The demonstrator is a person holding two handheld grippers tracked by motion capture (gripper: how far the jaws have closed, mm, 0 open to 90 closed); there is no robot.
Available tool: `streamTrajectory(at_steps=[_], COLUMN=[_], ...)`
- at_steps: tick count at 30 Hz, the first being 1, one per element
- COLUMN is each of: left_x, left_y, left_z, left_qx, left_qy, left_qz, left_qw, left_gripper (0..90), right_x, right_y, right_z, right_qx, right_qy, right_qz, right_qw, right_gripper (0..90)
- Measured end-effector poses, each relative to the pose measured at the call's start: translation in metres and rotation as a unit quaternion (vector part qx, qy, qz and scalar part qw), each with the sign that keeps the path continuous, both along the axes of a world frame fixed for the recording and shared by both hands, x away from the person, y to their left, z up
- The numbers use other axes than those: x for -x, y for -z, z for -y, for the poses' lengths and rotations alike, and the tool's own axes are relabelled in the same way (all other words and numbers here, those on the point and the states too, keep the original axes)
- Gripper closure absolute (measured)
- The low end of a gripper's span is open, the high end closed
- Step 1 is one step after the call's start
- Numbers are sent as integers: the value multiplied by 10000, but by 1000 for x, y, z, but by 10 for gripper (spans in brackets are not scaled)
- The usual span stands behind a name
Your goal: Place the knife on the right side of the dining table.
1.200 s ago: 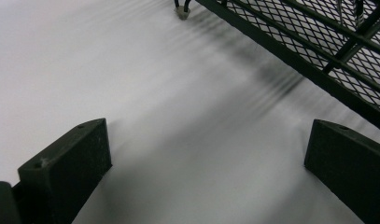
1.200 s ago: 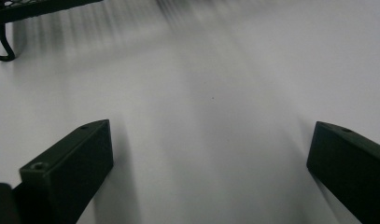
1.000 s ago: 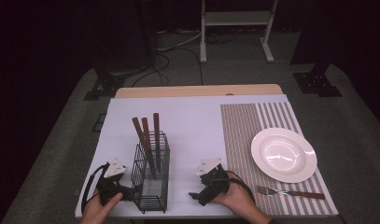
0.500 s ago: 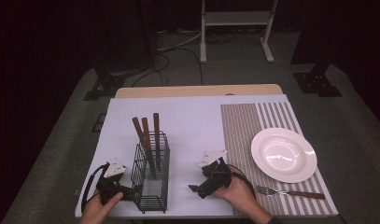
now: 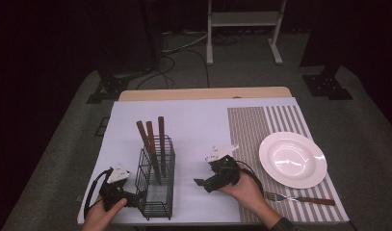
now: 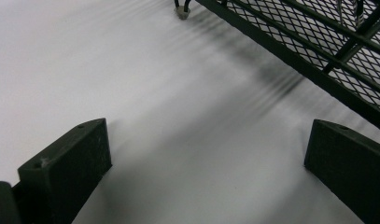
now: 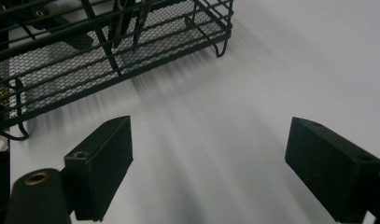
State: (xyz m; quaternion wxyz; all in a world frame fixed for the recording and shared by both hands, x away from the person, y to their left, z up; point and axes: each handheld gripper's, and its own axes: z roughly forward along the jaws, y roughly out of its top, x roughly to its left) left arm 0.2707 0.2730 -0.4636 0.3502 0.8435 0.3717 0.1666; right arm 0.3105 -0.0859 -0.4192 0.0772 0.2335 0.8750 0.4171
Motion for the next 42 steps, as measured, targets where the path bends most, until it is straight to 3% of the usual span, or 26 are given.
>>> streamTrajectory(at_steps=[15,22,30,42], left_x=[0,0,0,0], left_y=[0,0,0,0], left_z=[0,0,0,0], left_qx=[7,8,6,4], left_qy=[-4,-4,-2,1], left_qz=[0,5,6,9], left_qw=[10000,10000,10000,10000], left_gripper=[0,0,0,0], right_x=[-14,-23,-31,-41], right_y=[-30,-47,-59,-74], right_z=[2,1,1,-14], right_qx=[-396,-695,-860,-1101], right_qy=[-73,-69,-17,-77], right_qz=[-30,-40,-16,-22], right_qw=[9992,9975,9963,9939], right_gripper=[197,217,224,220])
